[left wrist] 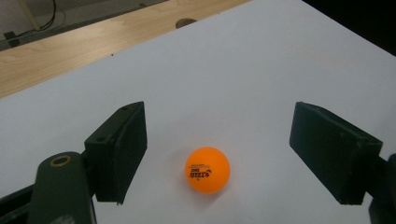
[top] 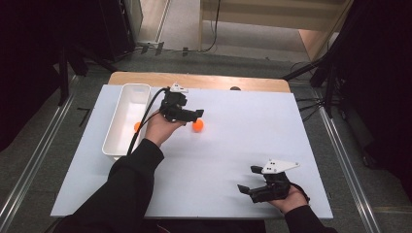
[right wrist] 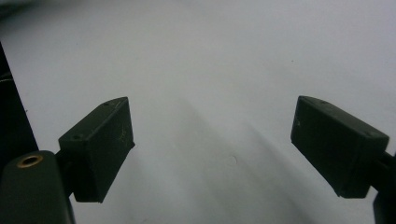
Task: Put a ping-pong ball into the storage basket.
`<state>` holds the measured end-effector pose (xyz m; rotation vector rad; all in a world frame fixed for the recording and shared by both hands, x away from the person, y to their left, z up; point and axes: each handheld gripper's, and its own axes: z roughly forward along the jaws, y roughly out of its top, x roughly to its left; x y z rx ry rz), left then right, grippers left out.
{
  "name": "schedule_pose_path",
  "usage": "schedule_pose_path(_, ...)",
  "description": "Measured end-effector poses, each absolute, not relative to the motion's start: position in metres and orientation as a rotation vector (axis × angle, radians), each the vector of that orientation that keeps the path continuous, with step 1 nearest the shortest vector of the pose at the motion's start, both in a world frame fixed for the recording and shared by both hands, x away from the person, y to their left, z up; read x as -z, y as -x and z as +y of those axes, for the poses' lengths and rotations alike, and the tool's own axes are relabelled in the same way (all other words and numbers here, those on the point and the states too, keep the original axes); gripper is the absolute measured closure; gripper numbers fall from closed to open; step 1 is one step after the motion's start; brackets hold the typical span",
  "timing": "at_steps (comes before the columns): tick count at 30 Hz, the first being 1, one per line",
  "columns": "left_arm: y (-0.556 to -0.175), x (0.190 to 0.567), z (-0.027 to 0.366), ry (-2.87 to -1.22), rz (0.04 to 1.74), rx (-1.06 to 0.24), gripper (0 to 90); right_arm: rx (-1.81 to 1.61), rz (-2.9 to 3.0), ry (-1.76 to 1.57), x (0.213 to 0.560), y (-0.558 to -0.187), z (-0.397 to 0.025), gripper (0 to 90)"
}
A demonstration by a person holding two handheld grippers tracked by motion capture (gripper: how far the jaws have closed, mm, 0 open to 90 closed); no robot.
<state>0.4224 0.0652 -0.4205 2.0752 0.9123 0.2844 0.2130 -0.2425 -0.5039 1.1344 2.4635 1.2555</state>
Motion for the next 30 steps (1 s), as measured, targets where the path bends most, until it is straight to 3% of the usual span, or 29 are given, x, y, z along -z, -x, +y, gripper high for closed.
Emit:
schedule_pose_path(21, -0.436, 0.434, 0.040, -2.062, 0.922, -0.242, 19.2, -1.262, 2.465, -1.136, 0.504, -0.213, -0.243, 11.7)
schedule_pose_path(26, -0.439, 0.437, 0.040, -2.059, 0.906, -0.247, 1.6, -1.266, 2.463, -1.140, 0.504, -0.213, -0.243, 11.7)
schedule_pose_path(30, -0.440, 0.441, 0.039, -2.074, 0.909, -0.237, 0.2, -1.263, 2.466, -1.139, 0.503, -0.213, -0.243, 11.7)
